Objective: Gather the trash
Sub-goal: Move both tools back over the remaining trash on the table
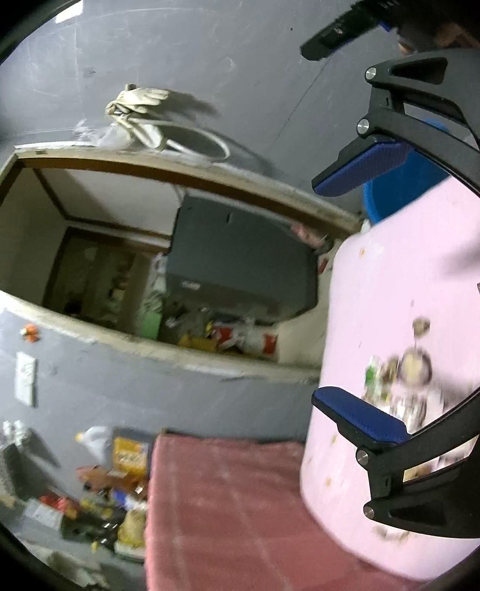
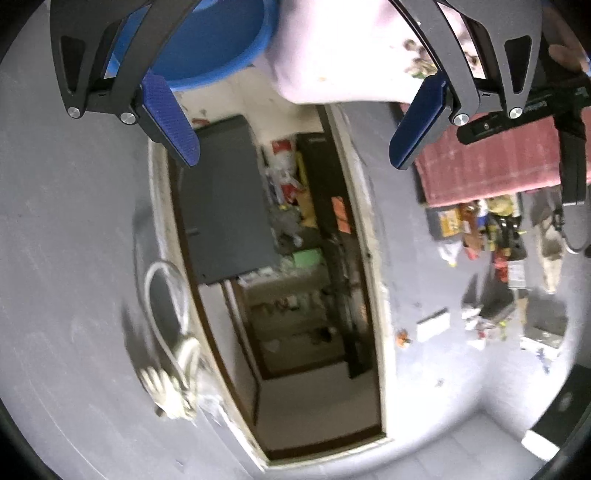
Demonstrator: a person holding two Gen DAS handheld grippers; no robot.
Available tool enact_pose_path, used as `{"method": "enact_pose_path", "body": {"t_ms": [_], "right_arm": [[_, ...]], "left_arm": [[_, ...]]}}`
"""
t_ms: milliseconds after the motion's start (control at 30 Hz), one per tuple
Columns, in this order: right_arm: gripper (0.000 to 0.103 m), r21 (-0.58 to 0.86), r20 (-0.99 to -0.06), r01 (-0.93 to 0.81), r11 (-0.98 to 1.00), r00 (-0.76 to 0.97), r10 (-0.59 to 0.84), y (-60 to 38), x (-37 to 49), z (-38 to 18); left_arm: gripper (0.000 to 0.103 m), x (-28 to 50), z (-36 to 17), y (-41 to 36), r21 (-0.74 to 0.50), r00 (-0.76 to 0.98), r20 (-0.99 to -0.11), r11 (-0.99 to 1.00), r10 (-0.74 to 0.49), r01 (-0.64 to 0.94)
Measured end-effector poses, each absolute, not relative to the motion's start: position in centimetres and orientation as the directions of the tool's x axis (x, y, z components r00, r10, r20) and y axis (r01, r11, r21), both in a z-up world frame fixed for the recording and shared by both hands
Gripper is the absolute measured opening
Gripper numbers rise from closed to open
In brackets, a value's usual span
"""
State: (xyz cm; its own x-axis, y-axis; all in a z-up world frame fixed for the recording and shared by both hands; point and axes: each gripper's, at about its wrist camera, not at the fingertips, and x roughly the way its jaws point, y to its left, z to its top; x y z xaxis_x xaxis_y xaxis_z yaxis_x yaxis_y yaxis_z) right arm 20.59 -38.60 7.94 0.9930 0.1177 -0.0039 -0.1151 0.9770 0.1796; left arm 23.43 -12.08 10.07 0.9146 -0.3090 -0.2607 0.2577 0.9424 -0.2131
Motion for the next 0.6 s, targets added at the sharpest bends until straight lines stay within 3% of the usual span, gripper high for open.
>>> {"method": "enact_pose_path", "body": {"t_ms": [300, 600], "right_arm": [[0.103, 0.13, 0.046, -0.234, 0.964, 0.972, 0.23, -32.5, 20.8, 9.3], [0.103, 0.057, -0.021, -0.304, 0.951, 0.952, 0.306, -26.6, 22.9, 7.2]], "left_arm": [[0.101, 20.6, 9.7, -6.6, -0.156, 0.955, -0.224, 0.974, -0.194, 0.162], [0.101, 20.5, 6.7, -1.9, -0.118, 0.958, -0.267, 0.99, -0.108, 0.079]]}}
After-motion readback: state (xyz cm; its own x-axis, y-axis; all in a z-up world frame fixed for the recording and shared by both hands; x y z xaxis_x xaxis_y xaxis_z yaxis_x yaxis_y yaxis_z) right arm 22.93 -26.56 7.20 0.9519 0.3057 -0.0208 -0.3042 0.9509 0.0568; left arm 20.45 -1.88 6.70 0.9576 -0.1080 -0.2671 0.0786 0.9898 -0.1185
